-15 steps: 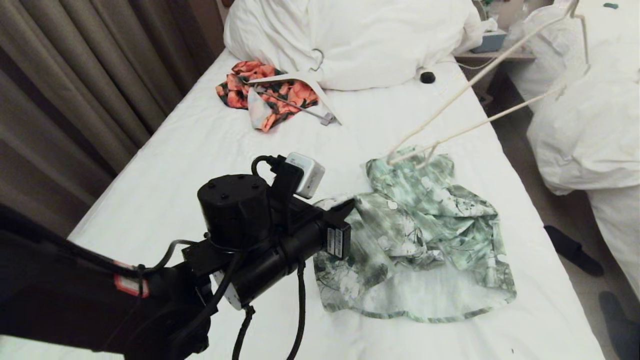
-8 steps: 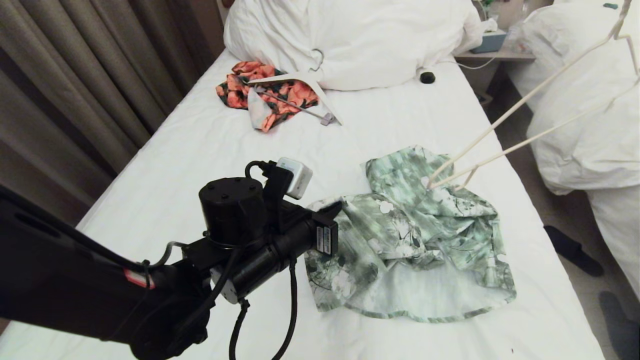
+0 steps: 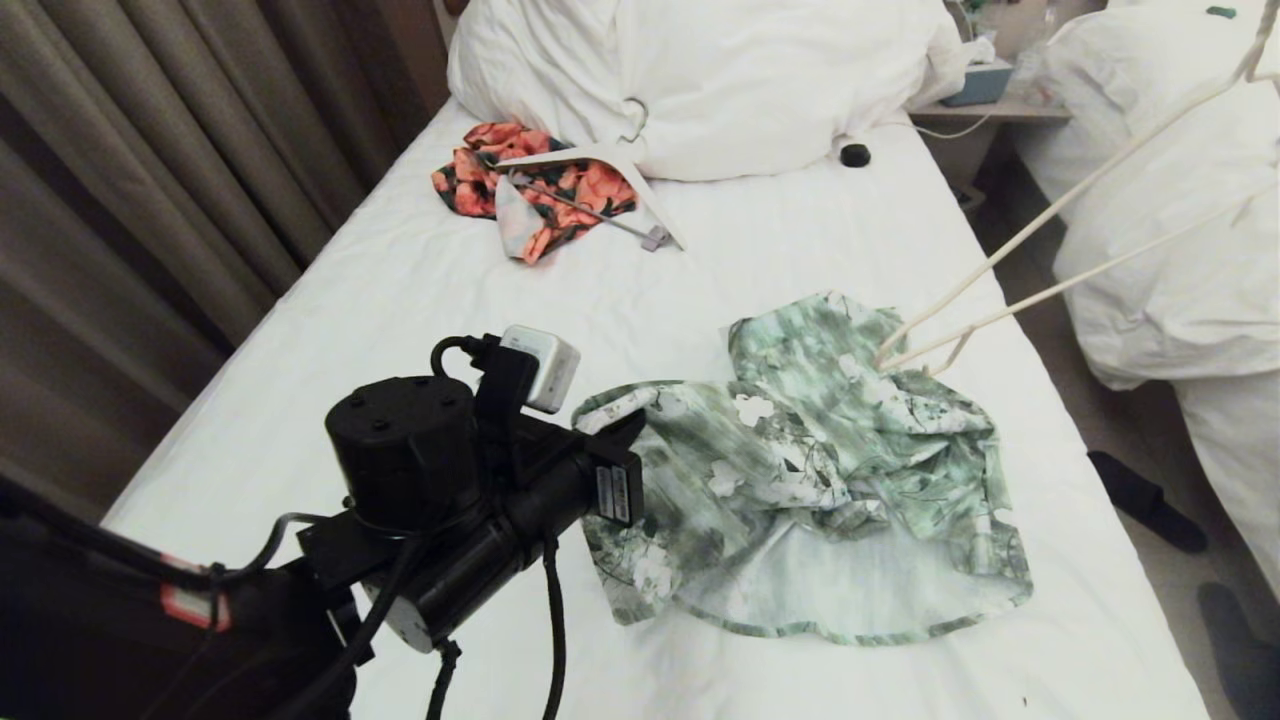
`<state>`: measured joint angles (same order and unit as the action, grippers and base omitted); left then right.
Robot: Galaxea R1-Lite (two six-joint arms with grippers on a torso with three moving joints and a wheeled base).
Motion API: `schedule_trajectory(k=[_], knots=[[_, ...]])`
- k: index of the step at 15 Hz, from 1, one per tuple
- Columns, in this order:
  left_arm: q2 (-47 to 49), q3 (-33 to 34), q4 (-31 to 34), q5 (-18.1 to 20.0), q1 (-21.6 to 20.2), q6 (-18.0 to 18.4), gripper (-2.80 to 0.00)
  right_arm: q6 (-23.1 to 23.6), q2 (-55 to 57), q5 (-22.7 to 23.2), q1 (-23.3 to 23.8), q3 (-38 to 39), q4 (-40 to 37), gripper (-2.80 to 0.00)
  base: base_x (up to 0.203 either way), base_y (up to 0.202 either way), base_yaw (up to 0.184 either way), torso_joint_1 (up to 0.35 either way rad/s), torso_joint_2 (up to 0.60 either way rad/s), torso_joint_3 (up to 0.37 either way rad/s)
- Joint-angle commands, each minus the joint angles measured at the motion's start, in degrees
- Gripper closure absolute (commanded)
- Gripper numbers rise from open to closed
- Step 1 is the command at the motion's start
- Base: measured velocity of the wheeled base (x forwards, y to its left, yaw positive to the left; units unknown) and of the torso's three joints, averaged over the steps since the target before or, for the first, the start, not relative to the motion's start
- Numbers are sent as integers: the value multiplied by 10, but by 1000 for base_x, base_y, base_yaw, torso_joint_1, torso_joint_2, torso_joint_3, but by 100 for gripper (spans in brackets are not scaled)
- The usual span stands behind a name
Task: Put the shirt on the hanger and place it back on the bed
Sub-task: Take the clothes hanger out of the clothes
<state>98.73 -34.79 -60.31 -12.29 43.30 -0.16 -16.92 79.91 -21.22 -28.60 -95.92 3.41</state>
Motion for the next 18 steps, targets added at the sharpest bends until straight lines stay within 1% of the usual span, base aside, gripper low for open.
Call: schedule_trajectory(k=[1, 3, 4, 7, 8, 10, 11, 12, 14, 16, 18], knots=[[-42, 32, 1, 0, 6, 1, -280, -1, 5, -2, -3, 0, 0, 0, 0, 0, 0, 0, 0, 0], [-54, 41, 5, 4, 16, -14, -280, -3, 5, -18, -3, 3, -3, 0, 0, 0, 0, 0, 0, 0], [-64, 41, 17, 4, 19, -23, -280, -3, 5, -20, -3, 3, -6, 0, 0, 0, 0, 0, 0, 0], [-102, 38, 108, 7, 34, -35, -280, -3, 6, -21, -2, 21, -10, 0, 0, 0, 0, 0, 0, 0], [-103, 43, 110, 21, 35, -35, -280, -3, 9, -21, -2, 32, -10, 0, 0, 0, 0, 0, 0, 0], [-103, 44, 113, 43, 35, -32, -280, -4, 9, -21, -1, 52, -9, 0, 0, 0, 0, 0, 0, 0], [-111, 47, 123, 66, 34, -28, -280, -3, 10, -21, -1, 53, -10, 0, 0, 0, 0, 0, 0, 0], [-128, 46, 152, 89, 31, -24, -280, -3, 11, -20, -2, 52, -11, 0, 0, 0, 0, 0, 0, 0], [-157, 29, 208, 103, 29, -22, -280, -1, 15, -20, -1, 51, -22, 0, 0, 0, 0, 0, 0, 0], [-181, 35, 227, 105, 27, -18, -280, -2, 15, -21, 1, 52, -50, 0, 0, 0, 0, 0, 0, 0], [-198, 53, 234, 124, 16, 7, -280, 1, 16, -22, 1, 48, -55, 0, 0, 0, 0, 0, 0, 0]])
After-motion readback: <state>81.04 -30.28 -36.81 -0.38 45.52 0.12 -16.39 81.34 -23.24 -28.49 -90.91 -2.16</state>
